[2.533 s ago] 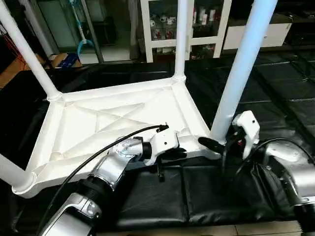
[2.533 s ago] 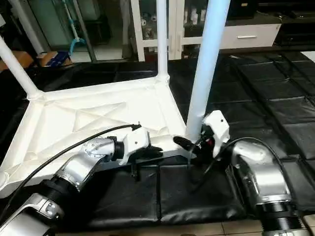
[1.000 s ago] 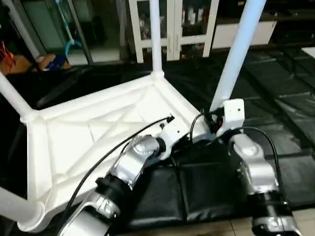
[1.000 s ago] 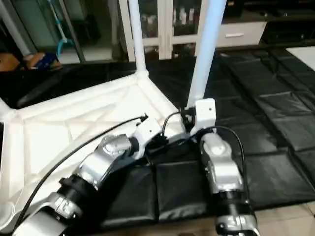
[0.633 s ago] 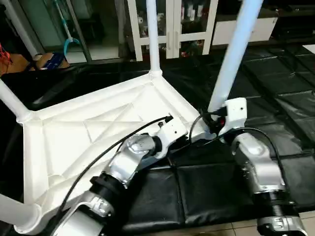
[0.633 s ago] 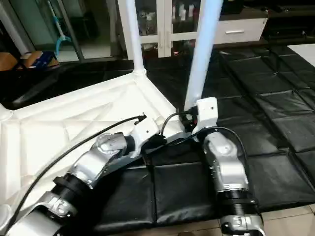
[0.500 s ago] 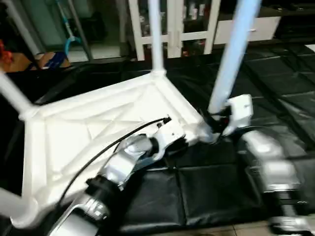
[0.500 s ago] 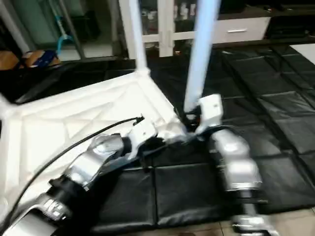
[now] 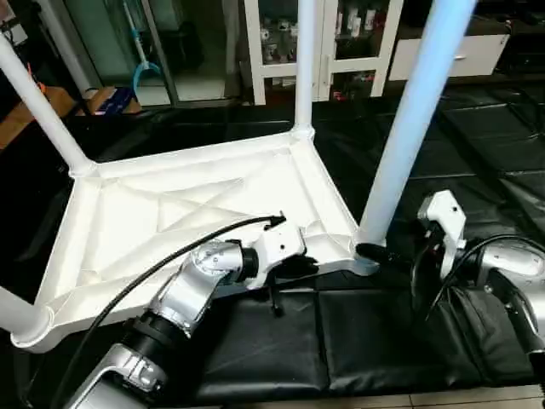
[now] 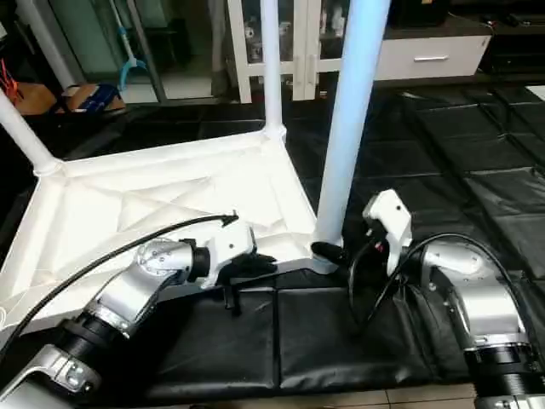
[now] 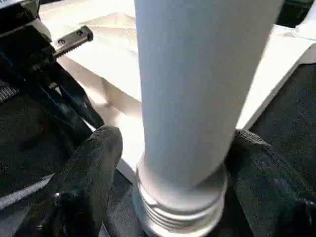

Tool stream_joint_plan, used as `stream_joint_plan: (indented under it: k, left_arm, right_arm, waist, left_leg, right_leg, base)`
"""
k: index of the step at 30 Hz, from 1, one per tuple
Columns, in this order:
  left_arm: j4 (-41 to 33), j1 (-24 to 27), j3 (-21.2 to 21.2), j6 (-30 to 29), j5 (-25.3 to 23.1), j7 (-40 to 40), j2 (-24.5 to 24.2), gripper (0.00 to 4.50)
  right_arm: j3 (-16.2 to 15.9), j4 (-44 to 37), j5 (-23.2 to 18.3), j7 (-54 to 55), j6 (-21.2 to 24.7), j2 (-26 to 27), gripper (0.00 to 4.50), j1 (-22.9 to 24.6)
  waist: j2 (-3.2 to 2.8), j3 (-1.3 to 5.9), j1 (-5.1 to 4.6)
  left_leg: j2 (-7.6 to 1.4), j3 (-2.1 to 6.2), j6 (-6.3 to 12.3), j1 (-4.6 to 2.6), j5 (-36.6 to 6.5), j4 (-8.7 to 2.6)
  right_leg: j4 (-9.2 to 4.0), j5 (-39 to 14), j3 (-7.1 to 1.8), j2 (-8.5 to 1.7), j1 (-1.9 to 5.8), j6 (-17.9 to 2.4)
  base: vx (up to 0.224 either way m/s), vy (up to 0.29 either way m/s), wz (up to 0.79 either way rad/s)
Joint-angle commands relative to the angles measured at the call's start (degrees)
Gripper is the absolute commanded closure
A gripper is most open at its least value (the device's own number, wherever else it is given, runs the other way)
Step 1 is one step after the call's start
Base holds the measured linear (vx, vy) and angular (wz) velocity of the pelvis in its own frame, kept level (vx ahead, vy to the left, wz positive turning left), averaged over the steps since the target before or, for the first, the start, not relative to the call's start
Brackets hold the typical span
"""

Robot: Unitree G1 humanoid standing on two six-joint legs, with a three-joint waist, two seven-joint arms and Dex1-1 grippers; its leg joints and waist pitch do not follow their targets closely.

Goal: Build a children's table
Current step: Rotate leg to tighten

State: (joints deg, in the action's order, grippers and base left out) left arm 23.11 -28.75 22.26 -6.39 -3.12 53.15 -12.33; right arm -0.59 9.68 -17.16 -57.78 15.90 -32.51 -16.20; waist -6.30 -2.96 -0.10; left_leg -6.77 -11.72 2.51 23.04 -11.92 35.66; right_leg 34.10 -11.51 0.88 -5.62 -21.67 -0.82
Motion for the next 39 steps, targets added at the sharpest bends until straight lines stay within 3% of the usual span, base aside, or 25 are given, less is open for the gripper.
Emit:
stream_joint_plan:
  k: [1, 5, 6, 7, 8, 9, 10, 11, 12, 13, 14, 15, 16, 17, 18, 19, 20, 22, 26, 31, 37, 39]
  left_arm:
    - [0.17, 0.78, 0.17, -0.85, -1.03, -0.34, -0.52, 4.5]
    - [0.2, 0.33, 0.57, -0.41, -2.22, -1.65, -1.03, 4.5]
    - [0.42, 0.1, 0.74, 0.32, -2.78, -2.24, -1.19, 4.5]
    - [0.83, -0.22, 0.73, 0.48, -3.08, -2.83, -1.18, 4.5]
    - [0.83, -0.22, 0.73, 0.48, -3.08, -2.83, -1.18, 4.5]
    - [1.06, -0.36, 0.45, 0.02, -2.81, -3.08, -0.96, 4.5]
    - [1.12, -0.4, 0.38, -0.18, -2.73, -3.12, -0.9, 4.5]
    - [1.22, -0.53, 0.61, -0.37, -2.96, -2.96, -1.06, 4.5]
    - [1.22, -0.5, 0.9, -0.33, -3.12, -2.64, -1.23, 4.5]
    - [1.07, -0.34, 1.14, -0.07, -2.99, -2.01, -1.34, 4.5]
    - [0.98, -0.25, 1.18, -0.05, -2.91, -1.84, -1.35, 4.5]
    - [0.87, -0.14, 1.24, -0.01, -2.79, -1.62, -1.36, 4.5]
    - [0.61, 0.08, 1.32, -0.02, -2.67, -1.46, -1.31, 4.5]
    - [0.43, 0.23, 1.36, 0.0, -2.59, -1.41, -1.24, 4.5]
    - [0.33, 0.33, 1.49, -0.02, -2.67, -1.37, -1.27, 4.5]
    - [0.16, 0.48, 1.58, -0.54, -2.13, -0.46, -1.3, 4.5]
    - [0.06, 0.54, 1.64, -0.81, -1.87, -0.03, -1.36, 4.5]
    - [-0.11, 0.58, 1.59, -1.13, -1.39, 0.57, -1.54, 4.5]
    - [-0.24, 0.34, 1.22, -1.62, -0.84, 1.8, -1.76, 4.5]
    - [-0.15, 0.22, 1.84, -1.07, -0.89, 3.01, -2.37, 4.5]
    - [-0.47, 0.54, 2.89, -0.54, -0.67, 4.9, -2.94, 4.5]
    - [-0.77, 0.62, 3.05, -0.59, -0.45, 5.58, -3.05, 4.5]
  right_arm:
    - [-0.98, -1.04, 0.1, -0.04, -0.18, -0.04, 1.04, -0.74]
    - [-1.0, -1.31, 0.08, -0.44, -0.78, 0.15, 1.04, -0.62]
    - [-1.04, -1.36, 0.1, -0.46, -0.86, 0.14, 1.04, -0.6]
    - [-1.09, -1.38, 0.14, -0.41, -0.97, 0.19, 1.04, -0.57]
    - [-1.09, -1.38, 0.14, -0.41, -0.97, 0.19, 1.04, -0.57]
    - [-1.06, -1.3, 0.27, -0.36, -1.09, 0.29, 1.04, -0.59]
    - [-1.05, -1.29, 0.33, -0.34, -1.13, 0.33, 1.04, -0.6]
    - [-1.0, -1.26, 0.4, -0.25, -1.17, 0.43, 1.04, -0.64]
    - [-0.95, -1.19, 0.49, -0.13, -1.34, 0.48, 1.04, -0.71]
    - [-0.87, -1.07, 0.51, -0.01, -1.45, 0.55, 1.04, -0.81]
    - [-0.84, -1.03, 0.5, 0.02, -1.46, 0.57, 1.04, -0.84]
    - [-0.8, -0.98, 0.48, 0.05, -1.47, 0.6, 1.04, -0.89]
    - [-0.74, -0.94, 0.45, 0.08, -1.5, 0.64, 1.04, -0.95]
    - [-0.7, -0.91, 0.41, 0.08, -1.49, 0.64, 1.04, -0.98]
    - [-0.7, -0.9, 0.41, 0.07, -1.53, 0.63, 1.04, -0.98]
    - [-0.72, -0.89, 0.43, 0.03, -1.59, 0.6, 1.04, -0.99]
    - [-0.74, -0.87, 0.43, 0.03, -1.61, 0.58, 1.04, -1.0]
    - [-0.72, -0.64, 0.44, 0.01, -1.73, 0.49, 1.04, -1.19]
    - [-0.71, 0.11, 0.58, -0.07, -2.25, 0.37, 1.04, -1.77]
    - [-1.11, 1.09, 1.01, -1.8, -2.67, -0.6, 1.04, -2.66]
    - [-1.88, 3.3, 0.66, -6.67, -2.71, -2.97, 1.04, -4.4]
    - [-2.5, 4.24, 0.8, -8.82, -2.91, -3.96, 1.3, -5.0]
  waist:
    - [1.37, 3.59, 0.01]
    - [1.23, 3.79, 0.12]
    - [1.07, 3.79, 0.13]
    - [0.82, 3.8, -0.09]
    - [0.5, 3.83, -0.39]
    - [-0.19, 3.75, -1.07]
    - [-0.89, 3.69, -1.43]
    - [-1.15, 3.48, -1.78]
    - [-1.12, 3.43, -1.89]
    - [-0.11, 3.2, -1.79]
    - [0.88, 3.2, -1.65]
    - [2.78, 3.95, 0.04]
    - [2.59, 3.69, 0.58]
    - [2.62, 3.43, 0.95]
    - [2.47, 3.21, 0.96]
    - [1.9, 3.37, 0.98]
    - [1.56, 3.46, 0.78]
    - [1.34, 3.53, 0.55]
    - [0.7, 4.04, 0.3]
    - [0.6, 4.34, 0.42]
    - [0.8, 4.13, 0.77]
    - [0.9, 4.13, 0.77]
  left_leg:
    - [-6.36, 3.38, 3.34, -1.99, -14.34, -5.73]
    - [-6.5, 3.58, 3.86, -1.98, -11.76, -5.59]
    - [-6.71, 3.83, 3.18, -2.11, -11.64, -5.73]
    - [-7.38, 4.43, 1.06, -2.63, -12.58, -6.07]
    - [-8.0, 5.05, -0.08, -3.0, -13.47, -6.44]
    - [-10.73, 7.05, -1.07, -3.69, -14.89, -7.8]
    - [-13.52, 8.37, -1.82, -4.59, -16.89, -9.49]
    - [-14.57, 8.14, -1.8, -4.2, -19.45, -10.74]
    - [-14.36, 7.63, -0.91, -4.11, -20.5, -10.67]
    - [-11.86, 5.46, 0.99, -3.4, -24.17, -9.39]
    - [-8.9, 3.73, 0.91, -3.12, -26.64, -7.21]
    - [-3.14, 1.84, 2.25, -0.79, -13.05, -1.5]
    - [-3.86, 2.26, 2.95, -0.27, -8.82, -1.92]
    - [-4.47, 2.55, 3.71, 0.37, -5.59, -2.66]
    - [-4.76, 2.66, 3.54, 0.31, -5.94, -3.18]
    - [-5.29, 2.79, 2.84, -0.19, -7.29, -3.86]
    - [-5.97, 3.0, 2.64, -0.66, -8.69, -4.43]
    - [-6.37, 3.08, 2.72, -0.79, -10.55, -4.86]
    - [-6.62, 3.17, 3.75, -0.79, -10.71, -5.19]
    - [-6.68, 2.82, 4.98, -1.26, -9.27, -4.96]
    - [-6.53, 2.51, 4.54, -1.28, -11.08, -4.79]
    - [-6.56, 2.53, 4.6, -1.28, -10.99, -4.74]
  right_leg:
    - [-3.71, -7.91, -1.2, -3.68, 1.26, -13.29]
    - [-3.35, -3.8, -0.97, -3.39, 1.4, -13.58]
    - [-3.27, -3.32, -0.71, -2.84, 1.41, -13.29]
    - [-3.16, -1.93, -0.04, -1.41, 1.23, -12.44]
    - [-2.73, -1.36, 0.52, -0.65, 1.19, -12.37]
    - [-1.59, -1.68, 1.55, 0.36, 0.73, -10.94]
    - [-0.1, -2.68, 2.58, 0.47, -0.12, -9.17]
    - [1.58, -3.03, 3.13, 0.39, -0.23, -6.74]
    - [1.76, -2.84, 3.14, 0.01, -0.22, -6.21]
    - [-0.48, -2.57, 2.46, -1.39, 0.12, -7.33]
    - [-3.37, -4.84, 1.65, -2.17, -0.14, -9.09]
    - [-6.31, -22.01, -0.08, -6.0, 1.92, -8.62]
    - [-6.55, -25.18, -0.57, -6.41, 1.85, -7.27]
    - [-6.28, -28.81, -0.43, -5.77, 1.64, -5.14]
    - [-6.21, -30.56, 0.04, -5.22, 1.42, -4.81]
    - [-6.03, -30.94, 0.6, -4.25, 1.19, -4.95]
    - [-5.57, -26.89, 0.77, -3.54, 0.89, -6.47]
    - [-5.0, -22.01, 0.95, -3.25, 1.07, -8.47]
    - [-3.96, -13.22, 0.99, -3.25, 1.55, -11.11]
    - [-3.3, -5.88, 0.8, -3.28, 1.56, -13.38]
    - [-3.62, -8.78, 0.65, -3.63, 1.82, -13.34]
    - [-3.59, -9.13, 0.67, -3.62, 1.82, -13.32]
  base:
    - [0.0, 0.0, 0.0]
    - [0.0, 0.0, 0.0]
    - [0.0, 0.0, 0.0]
    - [0.0, 0.0, 0.0]
    - [0.0, 0.0, 0.0]
    - [0.0, 0.0, 0.0]
    - [0.0, 0.0, 0.0]
    - [-0.011, -0.084, 0.15]
    - [-0.019, -0.123, 0.16]
    - [-0.019, -0.123, 0.16]
    - [-0.024, -0.146, 0.12]
    - [0.008, -0.134, 0.04]
    - [0.008, -0.134, 0.04]
    - [0.007, -0.108, -0.03]
    - [-0.014, -0.073, -0.05]
    - [-0.014, -0.073, -0.05]
    - [0.0, 0.0, 0.0]
    - [0.0, 0.0, 0.0]
    - [0.007, 0.013, -0.02]
    - [0.018, 0.032, -0.03]
    - [0.0, 0.0, 0.0]
    - [0.0, 0.0, 0.0]
